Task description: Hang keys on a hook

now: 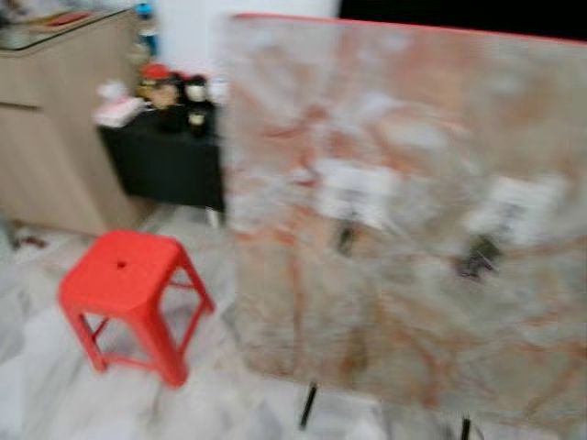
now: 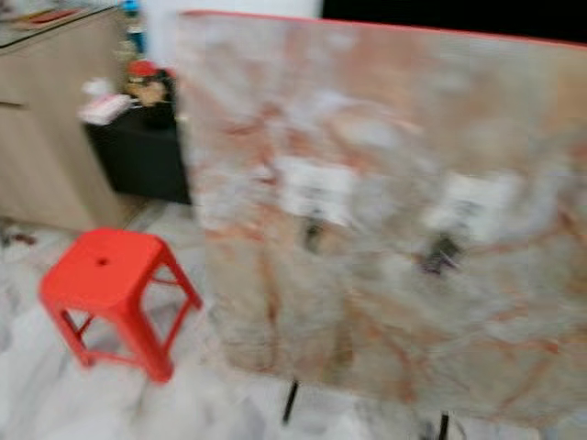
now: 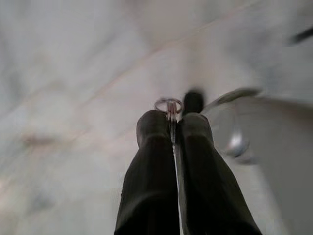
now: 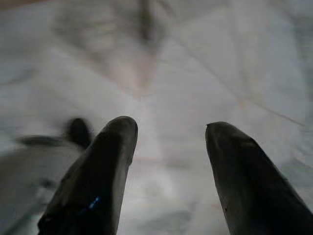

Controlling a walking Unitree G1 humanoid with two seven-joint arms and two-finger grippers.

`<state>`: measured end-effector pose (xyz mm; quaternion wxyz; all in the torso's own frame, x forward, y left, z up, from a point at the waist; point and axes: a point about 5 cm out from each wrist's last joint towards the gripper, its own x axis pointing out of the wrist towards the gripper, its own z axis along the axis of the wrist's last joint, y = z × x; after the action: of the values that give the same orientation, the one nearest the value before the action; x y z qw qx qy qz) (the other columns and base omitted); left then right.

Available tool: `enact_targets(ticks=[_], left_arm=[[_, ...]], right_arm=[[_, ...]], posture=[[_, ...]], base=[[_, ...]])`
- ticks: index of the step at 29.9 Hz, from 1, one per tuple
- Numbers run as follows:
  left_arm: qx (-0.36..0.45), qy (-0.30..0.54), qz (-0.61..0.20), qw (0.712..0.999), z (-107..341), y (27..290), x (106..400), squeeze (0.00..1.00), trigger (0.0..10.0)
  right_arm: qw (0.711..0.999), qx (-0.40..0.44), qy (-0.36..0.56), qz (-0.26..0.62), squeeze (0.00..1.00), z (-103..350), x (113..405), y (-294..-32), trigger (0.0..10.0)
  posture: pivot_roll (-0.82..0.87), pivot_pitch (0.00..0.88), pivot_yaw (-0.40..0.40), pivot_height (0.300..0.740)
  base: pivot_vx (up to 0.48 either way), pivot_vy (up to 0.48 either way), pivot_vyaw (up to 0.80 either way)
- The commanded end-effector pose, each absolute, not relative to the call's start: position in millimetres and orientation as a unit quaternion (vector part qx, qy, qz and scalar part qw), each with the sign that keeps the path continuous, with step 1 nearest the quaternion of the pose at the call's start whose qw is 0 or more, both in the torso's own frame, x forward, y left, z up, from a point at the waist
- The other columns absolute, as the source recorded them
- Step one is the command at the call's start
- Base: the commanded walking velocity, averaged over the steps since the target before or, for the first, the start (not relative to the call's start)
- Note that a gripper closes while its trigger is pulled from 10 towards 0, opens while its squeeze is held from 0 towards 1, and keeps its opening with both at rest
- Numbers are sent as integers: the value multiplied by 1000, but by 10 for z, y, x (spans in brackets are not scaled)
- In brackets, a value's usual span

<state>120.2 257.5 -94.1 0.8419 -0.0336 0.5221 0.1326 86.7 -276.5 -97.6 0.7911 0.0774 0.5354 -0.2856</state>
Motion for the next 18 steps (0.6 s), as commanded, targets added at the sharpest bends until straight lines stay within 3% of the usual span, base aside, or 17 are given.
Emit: enact_targets(ticks=[1, 18], left_arm=[[-21, 535, 140, 833, -941, 2672, 1101, 0, 10000], [-20, 536, 141, 832, -939, 2686, 1092, 0, 10000]], right_arm=[[798, 86, 528, -278, 0, -977, 955, -2701, 10000], [800, 86, 526, -276, 0, -972, 985, -2692, 10000]], posture=[[144, 17, -48, 740], [144, 34, -49, 740]], base=[[0, -420, 0], [0, -420, 0]])
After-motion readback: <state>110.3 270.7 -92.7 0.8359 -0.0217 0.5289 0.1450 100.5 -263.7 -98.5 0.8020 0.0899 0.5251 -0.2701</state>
